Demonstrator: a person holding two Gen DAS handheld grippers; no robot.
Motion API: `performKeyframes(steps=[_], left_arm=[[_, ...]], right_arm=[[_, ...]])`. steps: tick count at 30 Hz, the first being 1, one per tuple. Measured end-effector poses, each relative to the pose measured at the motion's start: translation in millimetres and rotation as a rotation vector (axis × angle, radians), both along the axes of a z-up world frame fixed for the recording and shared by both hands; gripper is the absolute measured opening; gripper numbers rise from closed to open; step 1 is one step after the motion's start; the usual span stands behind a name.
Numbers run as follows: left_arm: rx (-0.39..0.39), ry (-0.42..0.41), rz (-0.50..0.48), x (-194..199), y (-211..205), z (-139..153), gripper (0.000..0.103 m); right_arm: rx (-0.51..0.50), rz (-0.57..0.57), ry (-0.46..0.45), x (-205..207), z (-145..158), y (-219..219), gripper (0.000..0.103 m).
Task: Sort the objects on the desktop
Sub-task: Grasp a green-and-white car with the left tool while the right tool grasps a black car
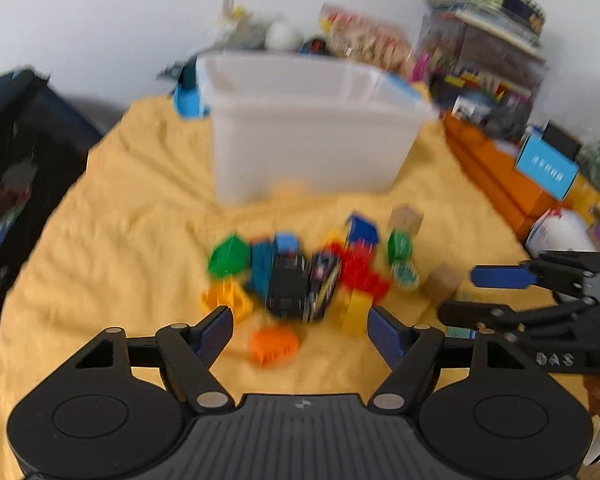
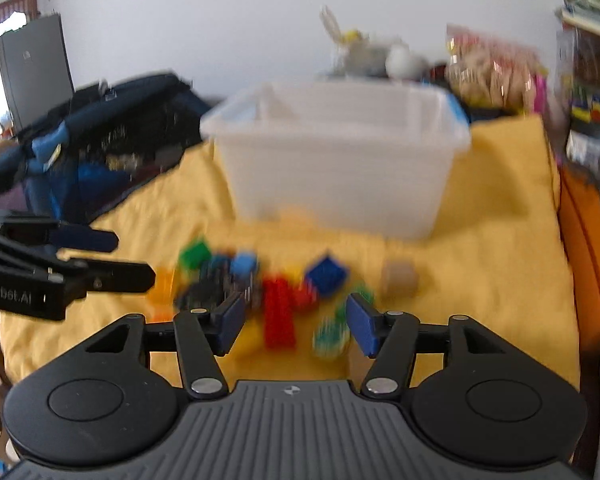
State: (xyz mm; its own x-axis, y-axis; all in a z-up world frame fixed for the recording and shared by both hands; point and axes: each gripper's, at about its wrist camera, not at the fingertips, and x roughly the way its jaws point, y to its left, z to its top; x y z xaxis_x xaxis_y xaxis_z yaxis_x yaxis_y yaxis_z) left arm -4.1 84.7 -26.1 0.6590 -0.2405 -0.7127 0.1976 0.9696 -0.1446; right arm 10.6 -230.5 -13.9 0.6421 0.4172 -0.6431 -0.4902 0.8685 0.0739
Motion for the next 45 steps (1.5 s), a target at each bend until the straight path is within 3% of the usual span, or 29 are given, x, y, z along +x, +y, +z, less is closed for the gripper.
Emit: performKeyframes(steps=[4,13,17,20,22,24,29,30,31,34,36,40,45], left_arm=[[-0.037,0.046,0.005,-5,-6,-14,0.077],[0.026,0.108,-0.024,-12,-25,-33,0.077],[0.034,0.098,-0.027,-8,-23,-32,0.077],[0.078,0.030,-0.023,-1,-19,-24,0.076],[0.135,-0.038,-0.047,9,-20,-18,0.064],[0.178,-0.063,-0.092,22,-25,-15,0.062],[0.306,-0.047,-0.234,41,-48,-30,0.054],[0.311,-0.028,-0.241,45,-48,-35,0.045],[0.301,0.004,-0.240,52,-47,-39,0.031],[0.168,0.050,-0.204,58,-32,-40,0.017],[0.095,0.077,-0.182,56,-20,-37,0.017],[-0.134,0.117,-0.133,29,14,-26,0.017],[-0.246,0.156,-0.199,-9,28,-37,0.017]], right_arm=[[-0.056,0.029,0.042,-17,-13,-4,0.060],[-0.086,0.065,0.065,-30,-25,-8,0.064],[-0.096,0.081,0.075,-34,-30,-6,0.065],[-0.104,0.078,0.076,-35,-31,-6,0.065],[-0.101,0.071,0.074,-34,-30,-7,0.065],[-0.102,0.061,0.076,-34,-30,-8,0.065],[-0.105,0.038,0.079,-31,-31,-8,0.065],[-0.106,0.036,0.075,-32,-30,-8,0.065],[-0.107,0.036,0.073,-31,-30,-8,0.065],[-0.109,0.034,0.072,-30,-30,-3,0.065],[-0.110,0.037,0.068,-28,-30,1,0.065],[-0.077,0.068,0.047,-25,-24,13,0.065],[0.023,0.087,0.060,1,-17,31,0.065]])
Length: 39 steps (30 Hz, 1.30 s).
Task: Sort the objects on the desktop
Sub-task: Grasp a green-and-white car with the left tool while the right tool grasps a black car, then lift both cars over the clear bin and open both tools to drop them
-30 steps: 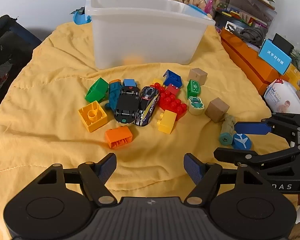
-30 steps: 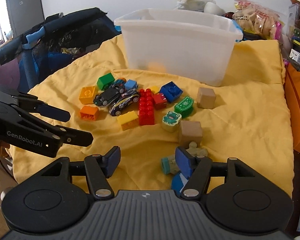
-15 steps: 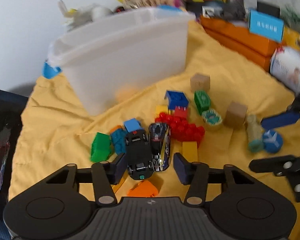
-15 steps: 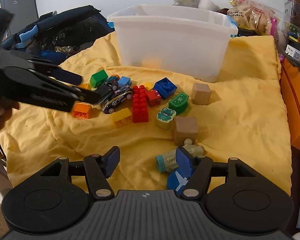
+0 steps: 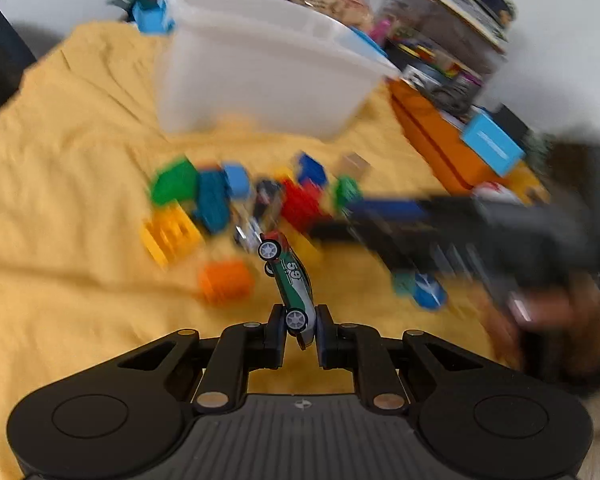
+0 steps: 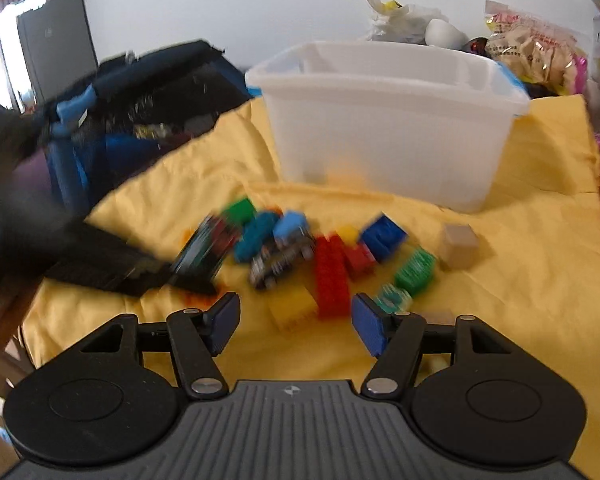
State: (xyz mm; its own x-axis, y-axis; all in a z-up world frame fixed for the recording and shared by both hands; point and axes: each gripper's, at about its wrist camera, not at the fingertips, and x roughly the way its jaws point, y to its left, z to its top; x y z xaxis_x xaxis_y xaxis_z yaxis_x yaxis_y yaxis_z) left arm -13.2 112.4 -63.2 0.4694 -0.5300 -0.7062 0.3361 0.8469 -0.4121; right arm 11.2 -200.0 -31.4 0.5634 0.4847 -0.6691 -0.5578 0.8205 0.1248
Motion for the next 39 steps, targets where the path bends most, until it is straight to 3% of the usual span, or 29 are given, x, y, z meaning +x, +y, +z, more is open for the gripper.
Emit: performKeyframes(steps=[3,6,10,12,14,21,23,25,28,31,33,35,37,39], left_arm=[[-0.008,0.063,0.015,-10,-2,-22,0.017],[-0.011,0.061,0.034,-17,2,-29,0.018],[-0.011,0.055,0.045,-25,5,-26,0.028],[0.017,0.039,0.045,-29,2,-23,0.035],[0.053,0.021,0.054,-32,-2,-19,0.041],[0.100,-0.012,0.108,-33,-2,-9,0.053],[0.100,-0.023,0.123,-33,-3,-7,0.058],[0.120,-0.016,0.145,-29,-7,-8,0.058],[0.174,-0.004,0.136,-27,-17,-11,0.056],[0.214,0.001,0.125,-29,-25,-12,0.055],[0.232,0.011,0.133,-27,-26,-13,0.053],[0.240,0.010,0.140,-26,-27,-13,0.051],[0.274,0.000,0.150,-26,-28,-14,0.037],[0.284,-0.003,0.159,-26,-27,-14,0.035]], right_arm=[[0.059,-0.012,0.054,21,-5,11,0.063],[0.085,-0.032,0.134,42,-15,25,0.059],[0.075,-0.059,0.191,58,-31,42,0.058],[0.070,-0.083,0.200,65,-37,47,0.036],[0.075,-0.080,0.204,68,-38,46,0.035],[0.034,0.017,0.164,26,-8,8,0.032],[0.031,0.064,0.191,9,0,-6,0.032],[-0.005,0.102,0.242,-5,0,-14,0.033],[-0.077,0.119,0.246,-22,-13,-18,0.033],[-0.104,0.109,0.208,-28,-19,-18,0.037],[-0.139,0.109,0.168,-31,-17,-13,0.048],[-0.164,0.129,0.124,-35,-15,-9,0.048],[-0.164,0.144,0.125,-33,-17,-8,0.048],[-0.171,0.139,0.137,-33,-22,-5,0.048]])
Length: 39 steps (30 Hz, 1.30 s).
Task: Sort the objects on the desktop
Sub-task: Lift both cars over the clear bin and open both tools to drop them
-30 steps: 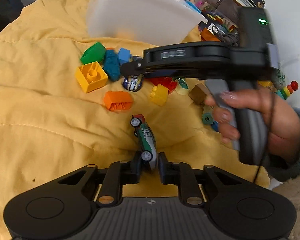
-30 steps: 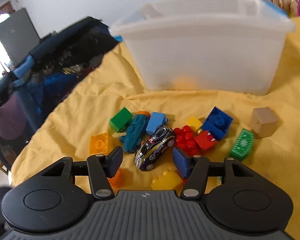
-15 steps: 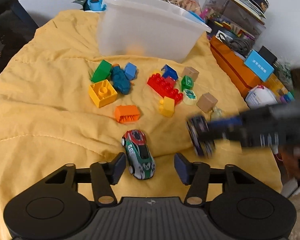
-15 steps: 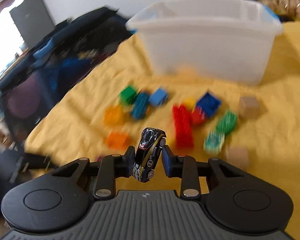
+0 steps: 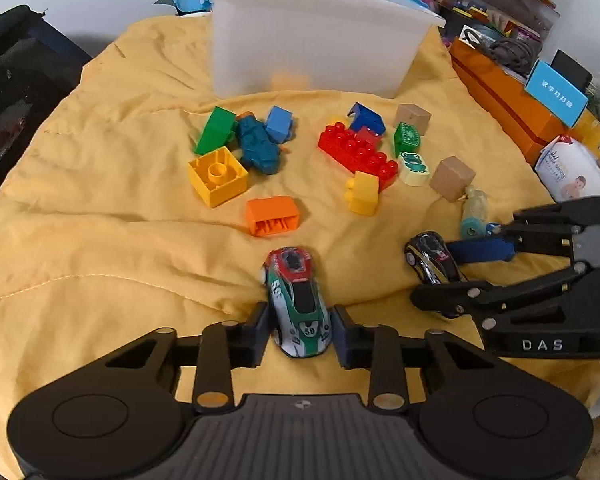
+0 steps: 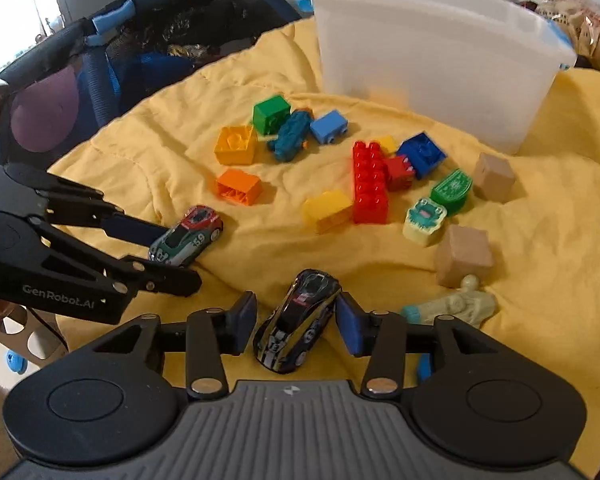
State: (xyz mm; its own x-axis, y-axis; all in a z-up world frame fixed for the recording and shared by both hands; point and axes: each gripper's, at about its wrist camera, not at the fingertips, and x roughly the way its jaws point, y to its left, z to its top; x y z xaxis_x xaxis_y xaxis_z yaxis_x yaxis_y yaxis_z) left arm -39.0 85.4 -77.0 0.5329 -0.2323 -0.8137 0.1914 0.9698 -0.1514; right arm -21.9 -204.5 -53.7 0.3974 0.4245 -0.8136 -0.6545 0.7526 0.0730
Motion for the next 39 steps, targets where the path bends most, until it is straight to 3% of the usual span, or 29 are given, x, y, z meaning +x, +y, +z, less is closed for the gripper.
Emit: performKeyframes(steps=[4,7,8,14,26,33,39], left_arm=[[-0.040,0.008,0.031,1,6,5,0.033],[-0.033,-0.043,-0.005,-3,4,24,0.033],[-0.038,-0.062,-0.014,-4,3,31,0.033],[-0.073,-0.096,-0.035,-4,-1,53,0.033],[-0.074,-0.166,-0.076,7,-5,78,0.033],[-0.042,-0.336,-0.143,42,-7,128,0.034],[0.030,-0.533,-0.131,102,-6,179,0.034]], right_arm=[[-0.030,-0.007,-0.017,-5,-11,1,0.043],[-0.057,0.016,-0.066,-13,-9,0,0.042],[-0.062,0.018,-0.074,-15,-6,-1,0.033],[0.011,-0.012,-0.132,-18,24,-13,0.033],[0.006,-0.025,-0.176,-14,28,-17,0.033],[0.017,-0.051,-0.243,6,53,-18,0.033],[0.081,-0.129,-0.413,64,109,-10,0.033]])
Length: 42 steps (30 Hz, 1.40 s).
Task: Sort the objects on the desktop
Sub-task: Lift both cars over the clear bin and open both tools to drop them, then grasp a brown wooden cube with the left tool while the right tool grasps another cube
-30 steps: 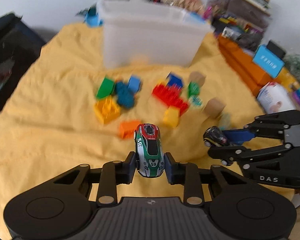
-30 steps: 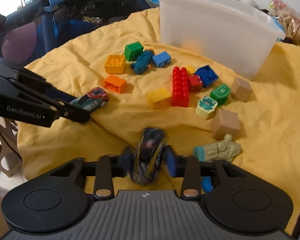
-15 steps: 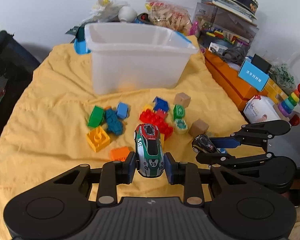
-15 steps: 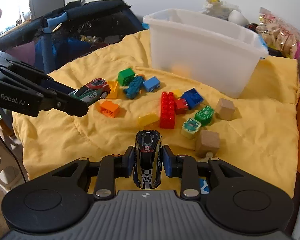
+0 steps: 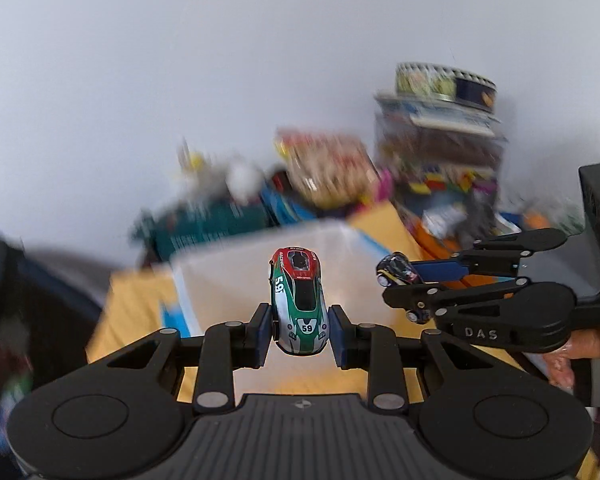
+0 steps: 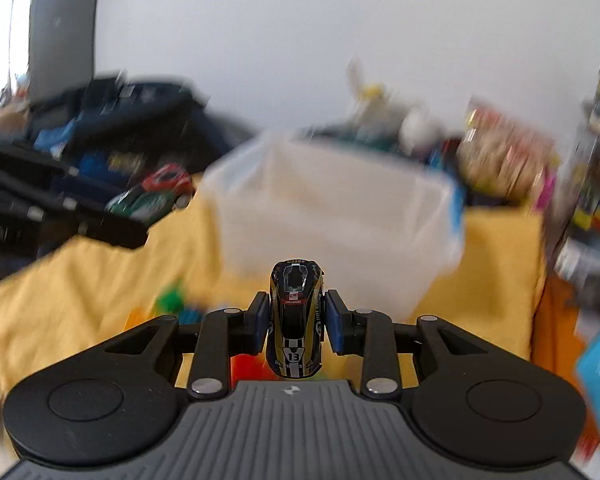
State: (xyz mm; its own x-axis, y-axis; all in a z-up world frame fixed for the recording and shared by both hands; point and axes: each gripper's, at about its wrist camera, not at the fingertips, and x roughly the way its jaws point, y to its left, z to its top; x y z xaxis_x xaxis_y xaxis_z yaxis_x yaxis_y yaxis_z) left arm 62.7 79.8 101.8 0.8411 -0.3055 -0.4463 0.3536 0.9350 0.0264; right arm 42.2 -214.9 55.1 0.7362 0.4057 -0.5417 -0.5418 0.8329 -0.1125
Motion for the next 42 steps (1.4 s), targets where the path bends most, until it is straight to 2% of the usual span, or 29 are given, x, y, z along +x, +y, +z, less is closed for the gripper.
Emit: performKeyframes(steps=[2,3,5,7,8,13,14,16,17,22,24,28,30,33,36,39,42], left_arm=[[0.041,-0.027,0.022,28,-3,4,0.034],[0.032,-0.028,0.024,42,-2,4,0.034],[0.039,0.015,0.049,73,0,-7,0.034],[0.013,0.062,0.075,96,2,-22,0.034],[0.022,0.101,0.098,106,3,-32,0.033],[0.068,0.170,0.146,122,1,-63,0.035],[0.052,0.171,0.136,118,2,-63,0.036],[0.021,0.144,0.118,106,6,-57,0.048],[0.010,0.129,0.121,98,9,-53,0.048],[-0.061,0.100,0.111,46,19,-43,0.058],[-0.080,0.115,0.113,27,19,-48,0.062],[-0.100,0.226,0.080,-12,11,-73,0.063],[-0.090,0.284,0.051,-28,4,-90,0.063],[-0.042,0.359,0.049,-45,-6,-119,0.063],[-0.043,0.430,0.067,-58,-10,-141,0.063],[-0.045,0.485,0.063,-68,-13,-155,0.063],[-0.024,0.510,0.051,-75,-17,-164,0.063]], right_arm=[[0.045,-0.026,-0.050,23,20,5,0.033],[0.064,-0.035,-0.064,35,27,7,0.033],[0.084,-0.053,-0.074,61,35,15,0.033],[0.093,-0.072,-0.031,89,34,26,0.033],[0.100,-0.081,-0.007,101,31,30,0.033],[0.076,-0.128,0.106,133,-6,40,0.034],[0.077,-0.131,0.122,134,-13,40,0.034],[0.058,-0.142,0.146,134,-22,42,0.037],[0.057,-0.145,0.145,132,-23,41,0.037],[0.086,-0.140,0.079,104,-10,28,0.039],[0.115,-0.118,0.067,94,-5,22,0.045],[0.134,-0.076,0.030,53,-4,9,0.049],[0.131,-0.042,0.044,36,-9,7,0.055],[0.109,-0.028,0.087,10,-25,6,0.056],[0.093,-0.010,0.163,-10,-51,5,0.056],[0.016,-0.010,0.187,-30,-72,4,0.056],[0.045,-0.009,0.273,-42,-82,-7,0.056]])
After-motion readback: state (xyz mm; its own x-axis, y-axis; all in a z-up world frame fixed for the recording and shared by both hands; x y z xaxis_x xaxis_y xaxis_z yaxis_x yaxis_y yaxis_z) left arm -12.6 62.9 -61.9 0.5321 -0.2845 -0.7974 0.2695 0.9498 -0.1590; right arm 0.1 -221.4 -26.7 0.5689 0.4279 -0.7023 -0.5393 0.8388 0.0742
